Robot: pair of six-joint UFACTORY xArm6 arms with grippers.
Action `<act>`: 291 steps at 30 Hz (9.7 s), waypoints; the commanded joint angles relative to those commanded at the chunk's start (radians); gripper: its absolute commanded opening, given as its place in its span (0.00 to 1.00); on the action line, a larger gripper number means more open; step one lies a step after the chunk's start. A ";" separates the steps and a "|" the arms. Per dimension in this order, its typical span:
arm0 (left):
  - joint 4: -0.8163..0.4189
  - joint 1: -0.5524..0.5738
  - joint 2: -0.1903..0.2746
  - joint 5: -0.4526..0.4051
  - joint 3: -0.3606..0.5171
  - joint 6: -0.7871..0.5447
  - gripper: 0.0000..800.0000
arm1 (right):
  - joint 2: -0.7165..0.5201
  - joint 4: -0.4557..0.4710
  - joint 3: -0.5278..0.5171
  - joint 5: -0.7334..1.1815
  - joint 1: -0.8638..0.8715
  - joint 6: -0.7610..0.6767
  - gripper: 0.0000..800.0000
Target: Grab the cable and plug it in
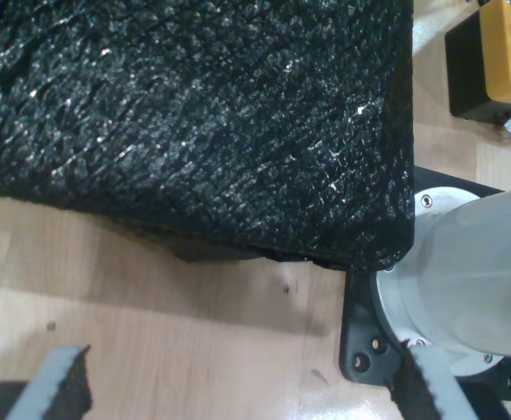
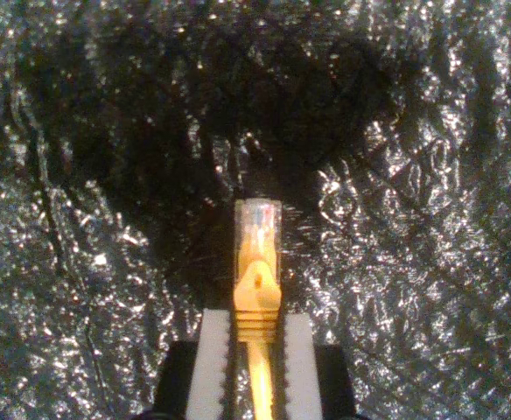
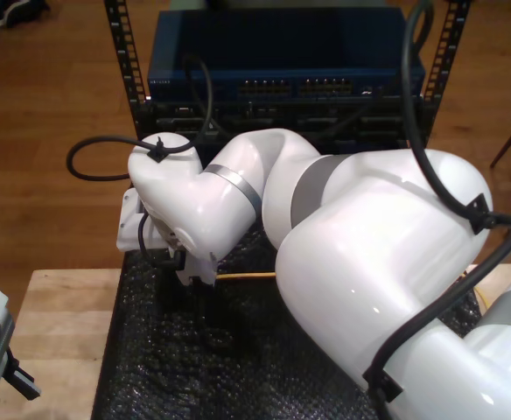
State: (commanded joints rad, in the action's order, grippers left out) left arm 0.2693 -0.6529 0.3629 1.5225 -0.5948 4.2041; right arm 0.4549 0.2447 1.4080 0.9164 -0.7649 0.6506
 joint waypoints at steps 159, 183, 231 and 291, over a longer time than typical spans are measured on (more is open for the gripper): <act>0.836 0.453 -0.060 0.121 -0.149 0.077 0.27 | -0.738 -0.818 -0.393 0.338 0.356 0.572 0.01; 0.836 0.451 -0.060 0.130 -0.149 0.075 0.23 | -0.736 -0.842 -0.397 0.341 0.356 0.575 0.01; 0.901 0.443 -0.129 0.195 -0.157 0.166 0.01 | -0.812 -0.898 -0.397 0.345 0.425 0.769 0.98; 1.108 0.344 -0.410 0.626 -0.163 0.345 0.01 | -1.203 -0.893 -0.736 -0.175 0.215 1.120 0.98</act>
State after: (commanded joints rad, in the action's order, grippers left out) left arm 1.3771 -0.3092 -0.0468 2.1485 -0.7574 4.5494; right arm -0.7480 -0.6483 0.6715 0.7415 -0.5501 1.7706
